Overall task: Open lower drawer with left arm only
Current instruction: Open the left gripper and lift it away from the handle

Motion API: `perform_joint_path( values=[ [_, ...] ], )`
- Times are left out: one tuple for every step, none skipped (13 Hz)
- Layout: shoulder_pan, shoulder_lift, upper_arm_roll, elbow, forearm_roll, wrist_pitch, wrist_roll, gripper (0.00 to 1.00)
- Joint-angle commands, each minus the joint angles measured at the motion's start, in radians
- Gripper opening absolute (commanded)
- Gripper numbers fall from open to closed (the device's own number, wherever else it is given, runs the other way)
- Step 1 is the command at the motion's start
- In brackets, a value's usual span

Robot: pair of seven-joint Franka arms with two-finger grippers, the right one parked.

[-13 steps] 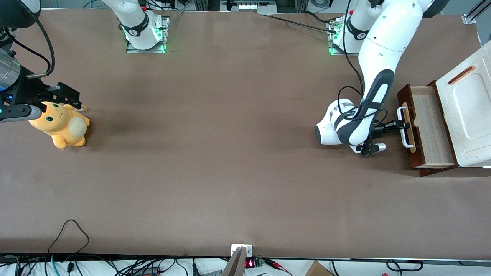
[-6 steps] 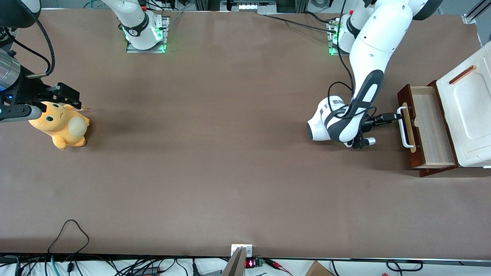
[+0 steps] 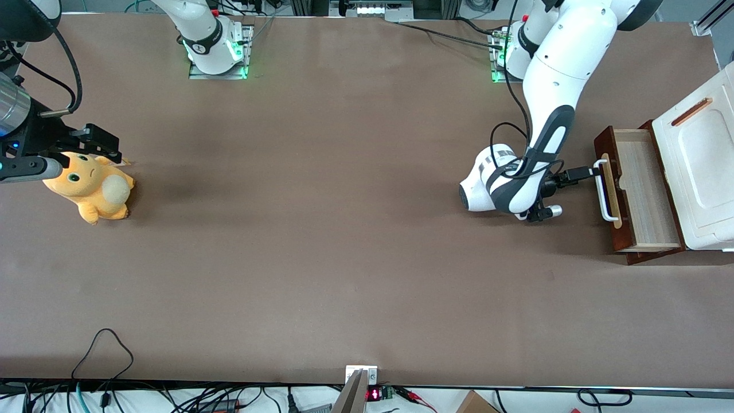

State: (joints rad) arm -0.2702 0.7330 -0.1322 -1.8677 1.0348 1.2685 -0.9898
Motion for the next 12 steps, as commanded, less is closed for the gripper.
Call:
perform_joint_path(
  values=[
    [0.002,-0.029,0.012,0.056,-0.073,-0.012,0.115,1.0],
    [0.005,-0.033,0.02,0.082,-0.093,-0.012,0.153,1.0],
    [0.006,-0.04,0.035,0.125,-0.125,-0.011,0.189,1.0],
    [0.006,-0.044,0.057,0.171,-0.16,-0.009,0.238,1.0],
    [0.006,-0.052,0.068,0.208,-0.176,-0.009,0.314,1.0],
    [0.006,-0.072,0.086,0.237,-0.185,-0.006,0.386,1.0],
    [0.008,-0.092,0.106,0.264,-0.22,-0.003,0.437,1.0],
    [0.009,-0.115,0.129,0.286,-0.267,0.011,0.485,1.0],
    [0.009,-0.147,0.144,0.292,-0.283,0.037,0.514,1.0],
    [0.012,-0.173,0.152,0.292,-0.297,0.057,0.537,1.0],
    [0.025,-0.205,0.184,0.295,-0.352,0.089,0.562,1.0],
    [0.029,-0.254,0.207,0.294,-0.424,0.148,0.572,1.0]
  ],
)
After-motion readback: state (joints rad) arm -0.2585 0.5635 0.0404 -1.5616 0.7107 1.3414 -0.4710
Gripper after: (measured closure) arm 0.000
